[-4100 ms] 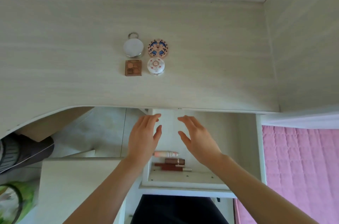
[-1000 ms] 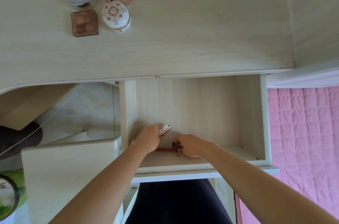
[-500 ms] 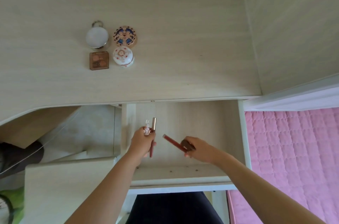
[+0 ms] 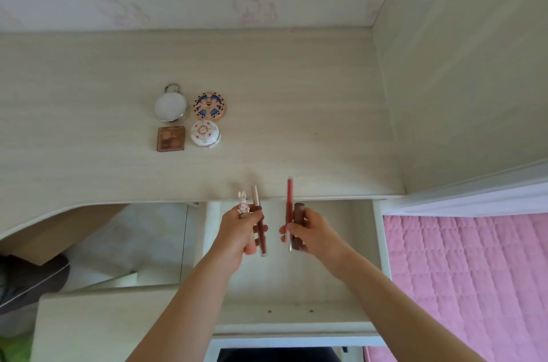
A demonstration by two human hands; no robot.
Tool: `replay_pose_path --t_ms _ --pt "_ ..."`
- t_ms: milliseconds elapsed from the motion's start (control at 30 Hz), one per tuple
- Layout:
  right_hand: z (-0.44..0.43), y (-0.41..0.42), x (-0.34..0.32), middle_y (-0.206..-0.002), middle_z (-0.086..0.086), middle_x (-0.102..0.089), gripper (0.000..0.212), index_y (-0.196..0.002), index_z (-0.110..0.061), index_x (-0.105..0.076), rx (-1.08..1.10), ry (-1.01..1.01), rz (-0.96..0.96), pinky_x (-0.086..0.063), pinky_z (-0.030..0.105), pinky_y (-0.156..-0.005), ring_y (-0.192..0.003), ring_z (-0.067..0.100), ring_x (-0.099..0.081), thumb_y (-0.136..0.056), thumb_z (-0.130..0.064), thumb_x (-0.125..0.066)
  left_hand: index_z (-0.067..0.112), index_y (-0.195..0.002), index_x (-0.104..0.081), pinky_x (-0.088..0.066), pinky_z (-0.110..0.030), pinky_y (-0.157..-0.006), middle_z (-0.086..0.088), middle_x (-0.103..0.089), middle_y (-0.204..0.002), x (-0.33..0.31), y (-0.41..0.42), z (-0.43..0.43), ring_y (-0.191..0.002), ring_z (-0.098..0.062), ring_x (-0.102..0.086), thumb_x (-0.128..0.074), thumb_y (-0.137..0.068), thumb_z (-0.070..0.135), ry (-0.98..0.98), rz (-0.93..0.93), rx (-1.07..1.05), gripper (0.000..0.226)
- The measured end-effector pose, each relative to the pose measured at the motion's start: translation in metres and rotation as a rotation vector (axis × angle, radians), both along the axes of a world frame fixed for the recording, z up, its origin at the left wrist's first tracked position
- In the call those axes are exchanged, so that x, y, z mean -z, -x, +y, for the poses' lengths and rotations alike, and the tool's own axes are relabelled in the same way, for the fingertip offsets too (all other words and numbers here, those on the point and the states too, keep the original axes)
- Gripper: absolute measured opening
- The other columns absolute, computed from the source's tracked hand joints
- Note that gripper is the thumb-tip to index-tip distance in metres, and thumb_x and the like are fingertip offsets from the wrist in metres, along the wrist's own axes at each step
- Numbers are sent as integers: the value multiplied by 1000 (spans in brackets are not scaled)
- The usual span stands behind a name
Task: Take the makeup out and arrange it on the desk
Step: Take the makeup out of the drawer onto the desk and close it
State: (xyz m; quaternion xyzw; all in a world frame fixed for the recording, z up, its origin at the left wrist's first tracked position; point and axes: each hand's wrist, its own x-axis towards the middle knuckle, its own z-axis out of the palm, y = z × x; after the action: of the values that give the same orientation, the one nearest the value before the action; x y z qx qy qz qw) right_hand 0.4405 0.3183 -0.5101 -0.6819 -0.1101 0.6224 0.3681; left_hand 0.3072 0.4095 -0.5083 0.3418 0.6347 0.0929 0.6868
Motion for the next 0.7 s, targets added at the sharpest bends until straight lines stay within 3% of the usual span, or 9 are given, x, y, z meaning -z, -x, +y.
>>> replay_pose_path --t_ms 133,300,467,533,600,700 --pt "39 -14 -11 -94 13 -64 9 -91 -9 -52 90 -27 -77 -58 38 -76 -77 22 -68 -92 0 -52 5 -101 -61 -51 -32 -62 -10 -63 -82 -15 -18 35 -71 -23 -66 -57 -90 4 -81 2 50 11" --pt "98 -34 -11 -90 15 -63 14 -81 -15 -50 42 4 -244 -58 47 -78 -86 32 -68 -88 -3 -55 6 -95 -61 -49 -34 -62 -14 -65 -81 -19 -44 87 -71 -25 -64 -56 -86 -2 -224 49 128 13" --pt "152 -47 -11 -91 12 -57 10 -95 -9 -53 -122 38 -413 -57 44 -76 -86 30 -60 -86 -6 -54 13 -85 -59 -45 -28 -58 -1 -60 -74 -15 -72 128 -70 -20 -58 -59 -84 0 -387 163 205 13" --pt "169 -49 -13 -91 11 -55 11 -97 -8 -52 -171 60 -481 -56 37 -64 -83 29 -57 -87 -7 -55 16 -78 -56 -42 -27 -56 3 -57 -71 -10 -79 140 -71 -19 -57 -60 -83 2 -447 237 260 16" --pt "182 -52 -12 -92 10 -54 11 -98 -7 -52 -220 86 -553 -44 27 -50 -80 28 -53 -87 -9 -54 12 -83 -59 -38 -24 -51 3 -57 -69 -4 -85 150 -71 -19 -57 -62 -81 5 -478 302 306 8" --pt "198 -56 -7 -91 11 -55 14 -100 -6 -53 -246 123 -613 -51 32 -59 -80 29 -54 -86 -9 -53 9 -90 -62 -34 -25 -48 -1 -59 -75 1 -89 161 -71 -18 -56 -68 -78 11 -481 350 350 14"
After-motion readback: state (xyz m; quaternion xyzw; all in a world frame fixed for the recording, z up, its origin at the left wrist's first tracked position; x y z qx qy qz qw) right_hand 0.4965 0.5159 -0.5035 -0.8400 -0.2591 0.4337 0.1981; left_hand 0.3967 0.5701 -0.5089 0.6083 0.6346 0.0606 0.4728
